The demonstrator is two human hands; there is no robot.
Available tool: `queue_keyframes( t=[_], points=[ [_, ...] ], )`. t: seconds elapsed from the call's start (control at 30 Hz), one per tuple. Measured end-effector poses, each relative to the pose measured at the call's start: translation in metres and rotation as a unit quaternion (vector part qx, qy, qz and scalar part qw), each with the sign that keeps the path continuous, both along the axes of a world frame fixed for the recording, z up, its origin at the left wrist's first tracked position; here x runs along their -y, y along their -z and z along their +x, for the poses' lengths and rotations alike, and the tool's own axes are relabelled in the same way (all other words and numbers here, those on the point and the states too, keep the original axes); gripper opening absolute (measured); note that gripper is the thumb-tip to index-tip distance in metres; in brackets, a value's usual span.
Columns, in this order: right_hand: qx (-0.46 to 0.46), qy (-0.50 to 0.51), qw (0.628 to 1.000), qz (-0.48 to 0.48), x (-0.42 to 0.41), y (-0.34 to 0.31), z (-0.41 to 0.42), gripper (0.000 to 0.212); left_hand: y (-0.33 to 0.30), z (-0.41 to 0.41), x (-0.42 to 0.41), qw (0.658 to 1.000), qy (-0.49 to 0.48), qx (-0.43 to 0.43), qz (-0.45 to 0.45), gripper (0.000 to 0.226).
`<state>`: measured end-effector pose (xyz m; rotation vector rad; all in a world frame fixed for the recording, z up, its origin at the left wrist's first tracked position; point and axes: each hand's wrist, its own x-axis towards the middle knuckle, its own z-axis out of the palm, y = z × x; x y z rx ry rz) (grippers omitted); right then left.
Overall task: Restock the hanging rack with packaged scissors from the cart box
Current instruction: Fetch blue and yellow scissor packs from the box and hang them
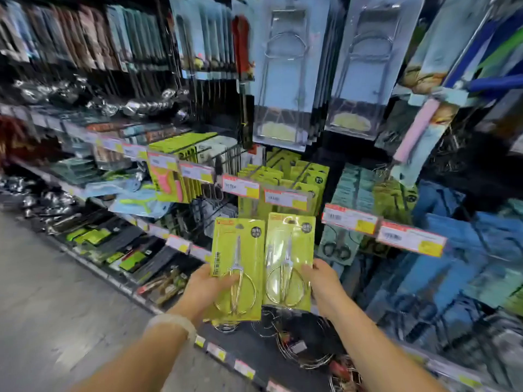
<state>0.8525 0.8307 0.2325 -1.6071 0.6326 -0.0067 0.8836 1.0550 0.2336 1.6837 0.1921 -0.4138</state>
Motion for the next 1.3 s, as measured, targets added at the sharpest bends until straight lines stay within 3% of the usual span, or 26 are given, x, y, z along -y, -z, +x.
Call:
queue_keyframes(
  t=[0.13, 0.27, 0.37, 0.47, 0.73, 0.87, 1.03, 1.23, 1.3],
  points=[
    [0.026, 0.042, 0.999, 0.000, -0.016, 0.001, 0.047, 0.016, 0.003, 0.047, -0.022, 0.999, 0.033, -0.003, 0.012, 0.034],
    [0.032, 0.097, 0.995, 0.007, -0.015, -0.002, 0.071, 0.015, 0.010, 0.073, -0.031, 0.997, 0.068, -0.008, 0.018, 0.055],
    [0.009, 0.103, 0.994, -0.028, -0.017, 0.002, 0.075, 0.045, 0.009, 0.077, -0.029, 0.996, 0.083, -0.006, 0.015, 0.051],
    [-0.007, 0.109, 0.993, -0.053, -0.024, -0.006, 0.072, 0.050, 0.013, 0.079, -0.026, 0.995, 0.100, -0.013, 0.005, 0.041],
    [0.026, 0.154, 0.985, -0.076, -0.030, -0.008, 0.075, 0.042, 0.018, 0.082, -0.013, 0.989, 0.145, -0.011, 0.001, 0.022],
    [0.013, 0.161, 0.982, -0.101, -0.037, 0.001, 0.076, 0.036, 0.015, 0.082, -0.011, 0.987, 0.160, -0.011, 0.002, 0.031],
    [0.047, 0.176, 0.980, -0.083, -0.040, 0.004, 0.076, 0.011, 0.013, 0.090, -0.014, 0.987, 0.161, -0.020, -0.018, 0.042],
    [0.056, 0.189, 0.976, -0.087, -0.041, 0.006, 0.074, 0.020, 0.011, 0.095, -0.015, 0.983, 0.182, -0.010, -0.030, 0.023],
    [0.048, 0.186, 0.978, -0.085, -0.041, 0.007, 0.076, 0.018, 0.008, 0.093, -0.014, 0.981, 0.186, -0.007, -0.045, 0.027]
  ],
)
